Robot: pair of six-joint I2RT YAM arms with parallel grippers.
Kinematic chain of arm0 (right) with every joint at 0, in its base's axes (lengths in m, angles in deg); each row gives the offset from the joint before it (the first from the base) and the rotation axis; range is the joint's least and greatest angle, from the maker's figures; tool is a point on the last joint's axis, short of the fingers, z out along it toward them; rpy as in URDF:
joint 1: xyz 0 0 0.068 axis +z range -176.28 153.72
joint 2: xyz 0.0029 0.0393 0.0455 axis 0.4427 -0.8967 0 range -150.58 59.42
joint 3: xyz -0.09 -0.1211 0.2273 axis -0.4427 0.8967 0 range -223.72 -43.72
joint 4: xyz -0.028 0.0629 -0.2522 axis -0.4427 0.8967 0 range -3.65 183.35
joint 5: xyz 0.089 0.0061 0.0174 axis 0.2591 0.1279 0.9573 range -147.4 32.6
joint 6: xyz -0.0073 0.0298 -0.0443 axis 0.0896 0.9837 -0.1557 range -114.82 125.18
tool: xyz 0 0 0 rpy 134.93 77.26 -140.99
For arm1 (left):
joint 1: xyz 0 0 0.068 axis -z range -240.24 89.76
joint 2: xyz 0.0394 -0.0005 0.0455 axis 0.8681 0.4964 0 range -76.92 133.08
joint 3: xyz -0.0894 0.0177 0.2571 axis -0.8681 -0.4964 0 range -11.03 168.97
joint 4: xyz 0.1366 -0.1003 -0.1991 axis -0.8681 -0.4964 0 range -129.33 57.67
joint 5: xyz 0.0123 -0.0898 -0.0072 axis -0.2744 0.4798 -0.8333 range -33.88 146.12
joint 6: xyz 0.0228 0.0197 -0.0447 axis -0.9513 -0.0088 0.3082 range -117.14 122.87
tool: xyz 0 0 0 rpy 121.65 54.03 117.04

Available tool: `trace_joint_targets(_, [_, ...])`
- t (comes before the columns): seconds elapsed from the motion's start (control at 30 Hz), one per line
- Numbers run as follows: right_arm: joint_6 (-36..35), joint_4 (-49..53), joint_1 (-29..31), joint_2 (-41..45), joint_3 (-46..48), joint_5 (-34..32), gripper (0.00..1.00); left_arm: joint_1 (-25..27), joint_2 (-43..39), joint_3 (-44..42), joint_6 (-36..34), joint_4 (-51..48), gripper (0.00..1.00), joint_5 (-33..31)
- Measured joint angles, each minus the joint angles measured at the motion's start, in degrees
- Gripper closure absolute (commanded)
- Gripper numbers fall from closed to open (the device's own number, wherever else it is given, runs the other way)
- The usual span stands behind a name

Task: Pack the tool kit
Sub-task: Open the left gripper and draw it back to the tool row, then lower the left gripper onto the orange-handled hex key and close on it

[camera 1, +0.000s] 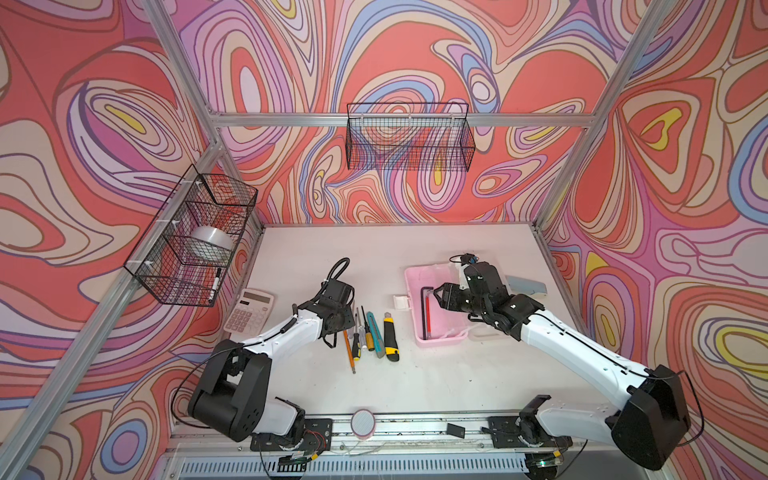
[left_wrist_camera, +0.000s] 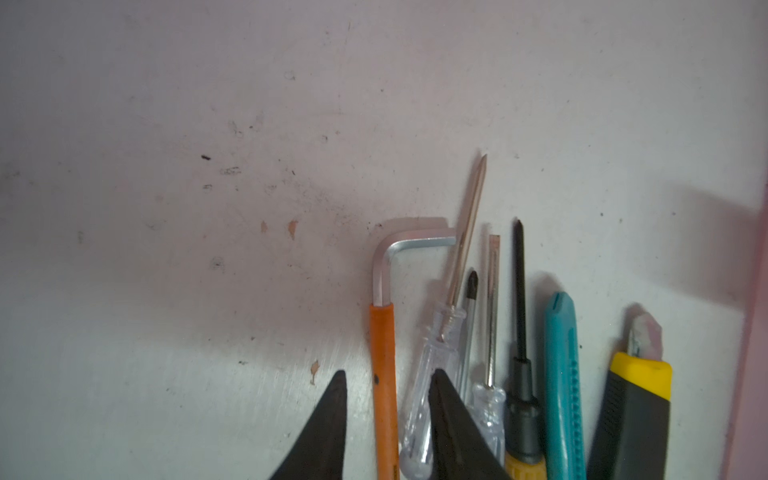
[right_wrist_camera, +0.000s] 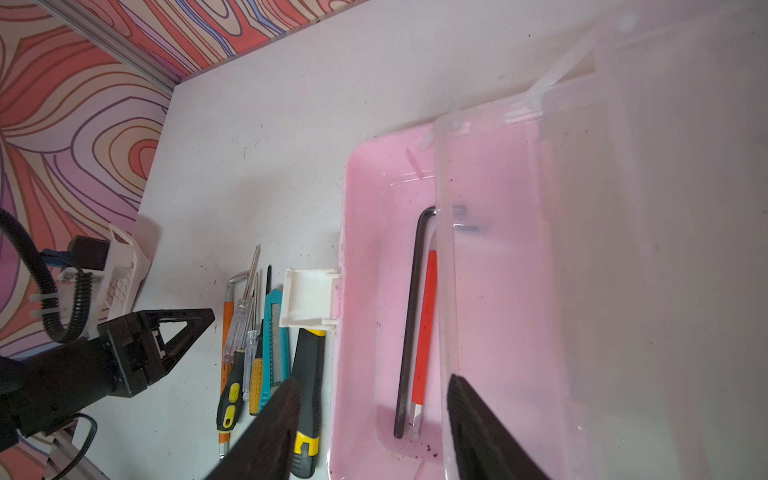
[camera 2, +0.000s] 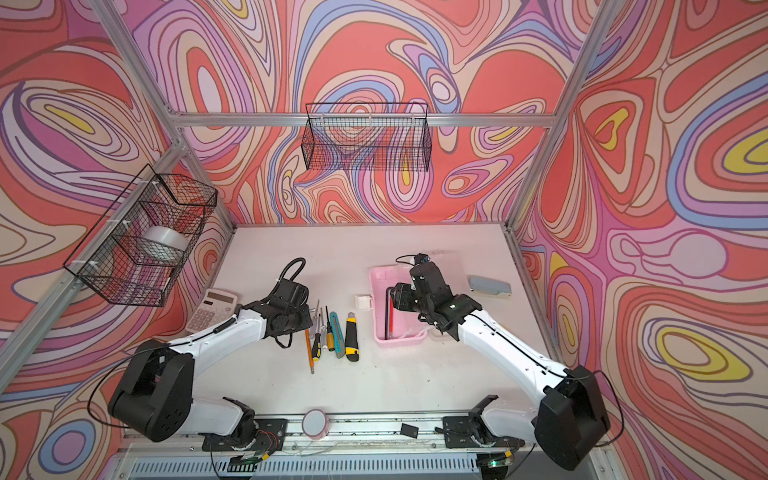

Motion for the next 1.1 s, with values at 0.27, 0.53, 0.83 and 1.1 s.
trace_joint_targets(0.27, [0.13, 0.02, 0.00, 0.02, 0.59, -0.28, 0.41, -0.28, 4.50, 0.02, 0.63, 1.25, 0.79, 0.22])
trace_joint_targets(0.53, [0.31, -0.22, 0.00, 0.02, 1.09, -0.72, 0.40, -0.37, 5.51, 0.02, 1.64, 1.77, 0.81, 0.63])
trace_joint_targets(0.83, [0.31, -0.81, 0.00, 0.02, 1.29, -0.90, 0.40, -0.37, 5.64, 0.00, 1.95, 1.81, 0.88, 0.61])
trace_joint_targets(1.1, [0.31, -1.79, 0.00, -0.26, 1.81, -1.07, 0.40, -0.37, 5.73, 0.02, 1.95, 1.81, 0.95, 0.59])
